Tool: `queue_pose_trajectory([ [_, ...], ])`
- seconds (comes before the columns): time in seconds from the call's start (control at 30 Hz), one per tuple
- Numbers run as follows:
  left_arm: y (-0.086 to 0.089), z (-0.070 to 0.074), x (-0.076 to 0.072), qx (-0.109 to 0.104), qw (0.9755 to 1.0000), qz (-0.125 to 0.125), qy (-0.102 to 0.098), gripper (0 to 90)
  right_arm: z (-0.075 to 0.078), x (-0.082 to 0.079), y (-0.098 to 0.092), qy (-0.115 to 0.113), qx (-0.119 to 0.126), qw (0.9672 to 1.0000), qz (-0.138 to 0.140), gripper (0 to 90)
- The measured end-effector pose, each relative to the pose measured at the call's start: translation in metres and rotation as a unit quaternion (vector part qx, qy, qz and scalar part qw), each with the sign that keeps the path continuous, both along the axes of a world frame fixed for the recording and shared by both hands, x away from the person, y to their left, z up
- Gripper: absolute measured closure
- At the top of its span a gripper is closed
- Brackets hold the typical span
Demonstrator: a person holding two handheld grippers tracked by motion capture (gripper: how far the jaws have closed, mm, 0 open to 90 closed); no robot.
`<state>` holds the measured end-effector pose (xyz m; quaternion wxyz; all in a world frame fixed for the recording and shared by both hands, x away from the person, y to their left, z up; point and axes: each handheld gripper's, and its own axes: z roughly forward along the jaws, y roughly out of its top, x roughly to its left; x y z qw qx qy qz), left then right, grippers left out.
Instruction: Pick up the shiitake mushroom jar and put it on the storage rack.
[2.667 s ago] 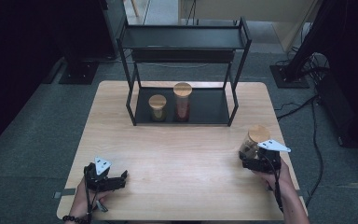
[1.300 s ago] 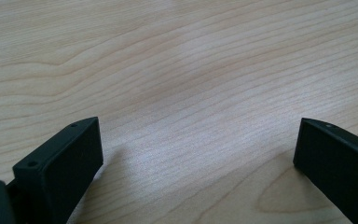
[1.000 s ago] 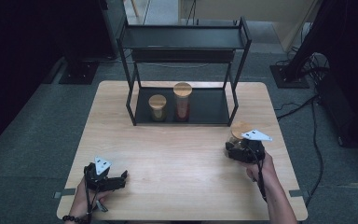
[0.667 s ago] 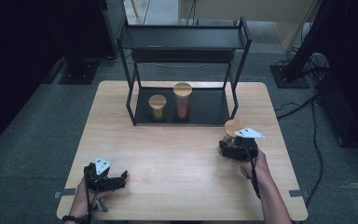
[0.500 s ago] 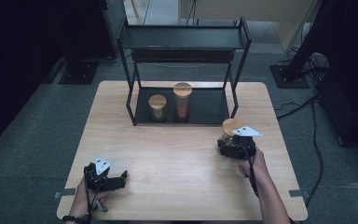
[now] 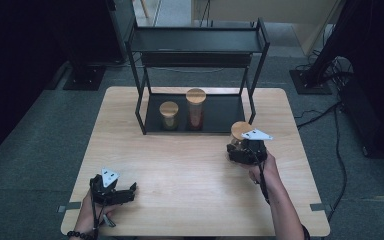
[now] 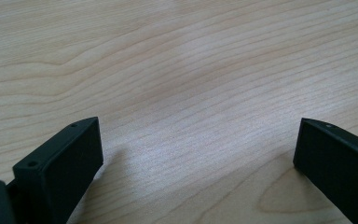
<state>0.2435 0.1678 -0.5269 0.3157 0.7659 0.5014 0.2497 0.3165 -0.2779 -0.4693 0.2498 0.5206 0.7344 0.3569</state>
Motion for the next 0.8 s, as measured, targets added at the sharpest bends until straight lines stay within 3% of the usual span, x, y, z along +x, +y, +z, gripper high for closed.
queue_pose_trajectory([
  [0.8, 0.000, 0.000, 0.000, -0.002, 1.0000, -0.002, 0.001, 1.5, 0.005, 0.032, 0.016, 0.005, 0.002, 1.0000, 0.002, 24.8],
])
